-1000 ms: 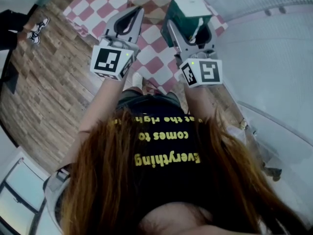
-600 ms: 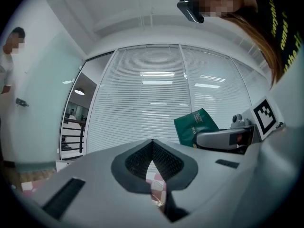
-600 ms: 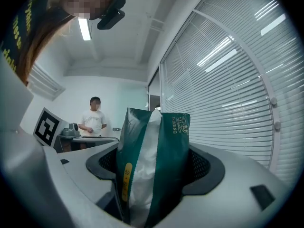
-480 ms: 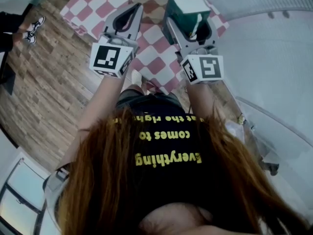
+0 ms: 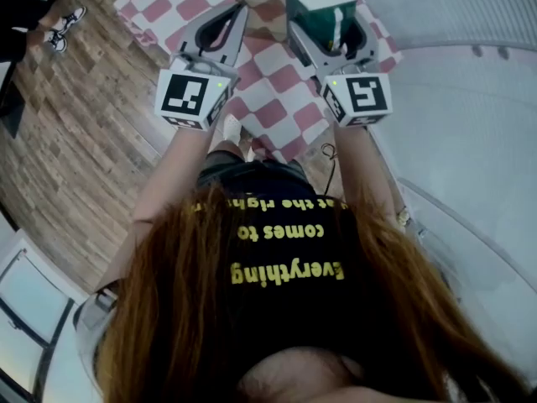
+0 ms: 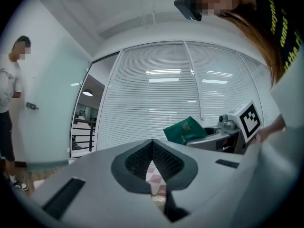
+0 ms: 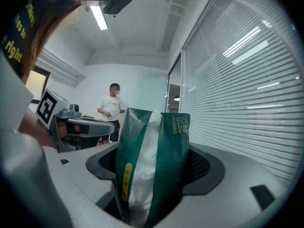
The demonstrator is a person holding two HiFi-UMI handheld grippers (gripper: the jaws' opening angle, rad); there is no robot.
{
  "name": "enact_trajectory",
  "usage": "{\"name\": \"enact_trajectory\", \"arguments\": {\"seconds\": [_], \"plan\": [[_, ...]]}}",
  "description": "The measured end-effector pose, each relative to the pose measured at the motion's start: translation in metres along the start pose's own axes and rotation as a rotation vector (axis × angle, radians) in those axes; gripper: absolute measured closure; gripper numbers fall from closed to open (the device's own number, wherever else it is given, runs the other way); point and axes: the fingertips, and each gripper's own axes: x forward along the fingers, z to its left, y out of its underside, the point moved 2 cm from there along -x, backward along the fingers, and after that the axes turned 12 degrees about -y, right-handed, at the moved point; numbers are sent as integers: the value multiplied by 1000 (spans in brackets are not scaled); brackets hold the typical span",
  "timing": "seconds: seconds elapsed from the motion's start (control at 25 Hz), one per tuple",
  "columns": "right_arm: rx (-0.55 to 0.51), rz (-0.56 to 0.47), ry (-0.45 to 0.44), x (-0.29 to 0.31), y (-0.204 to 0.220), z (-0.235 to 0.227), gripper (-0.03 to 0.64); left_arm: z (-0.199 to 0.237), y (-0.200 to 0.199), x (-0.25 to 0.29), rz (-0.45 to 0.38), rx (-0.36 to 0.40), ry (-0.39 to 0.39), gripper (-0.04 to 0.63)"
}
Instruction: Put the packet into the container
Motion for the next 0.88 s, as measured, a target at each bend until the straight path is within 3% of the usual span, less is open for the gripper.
{"name": "enact_trajectory", "arguments": {"seconds": [0.28, 0.88], "plan": [[-72, 138, -135, 28, 16, -11, 239, 3, 4, 2, 4, -14, -11, 594], [-423, 464, -550, 81, 81, 9, 238, 7, 17, 1, 39, -22, -48, 595]]}}
